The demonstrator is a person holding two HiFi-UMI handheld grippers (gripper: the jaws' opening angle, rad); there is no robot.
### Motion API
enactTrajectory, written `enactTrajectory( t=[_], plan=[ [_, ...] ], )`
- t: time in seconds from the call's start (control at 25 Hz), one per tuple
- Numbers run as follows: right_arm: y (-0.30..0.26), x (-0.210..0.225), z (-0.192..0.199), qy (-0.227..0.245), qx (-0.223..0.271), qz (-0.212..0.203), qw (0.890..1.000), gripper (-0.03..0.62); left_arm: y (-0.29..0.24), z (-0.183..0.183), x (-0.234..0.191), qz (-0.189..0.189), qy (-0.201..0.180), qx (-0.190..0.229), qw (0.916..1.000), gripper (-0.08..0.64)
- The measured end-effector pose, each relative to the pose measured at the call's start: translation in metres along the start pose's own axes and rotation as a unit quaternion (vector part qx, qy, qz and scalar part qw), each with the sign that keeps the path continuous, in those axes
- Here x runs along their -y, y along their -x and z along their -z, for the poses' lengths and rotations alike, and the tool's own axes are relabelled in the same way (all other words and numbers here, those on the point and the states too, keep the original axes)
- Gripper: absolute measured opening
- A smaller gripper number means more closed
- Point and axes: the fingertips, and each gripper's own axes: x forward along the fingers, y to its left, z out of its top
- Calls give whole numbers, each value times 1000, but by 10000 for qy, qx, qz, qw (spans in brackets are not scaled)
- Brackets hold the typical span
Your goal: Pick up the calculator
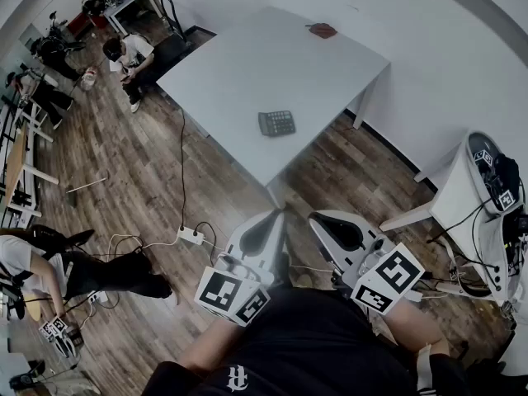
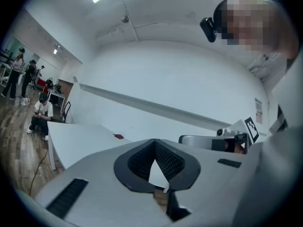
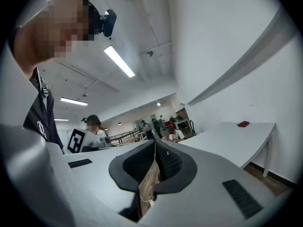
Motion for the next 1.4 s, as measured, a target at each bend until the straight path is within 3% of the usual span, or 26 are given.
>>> enactTrajectory(
  t=[0.92, 1.2, 1.4],
  plan=[
    [-203, 140, -32, -122, -101, 281, 9995, 15, -159, -14, -212, 72, 39, -508, 9987, 6],
    [-234, 166, -29, -162, -210, 268, 9993, 15, -185, 10, -251, -70, 305, -689, 9971, 6],
    [-250, 194, -26, -227, -325, 95, 9992, 15, -206, 38, -282, -410, 412, -917, 9941, 6]
  ],
)
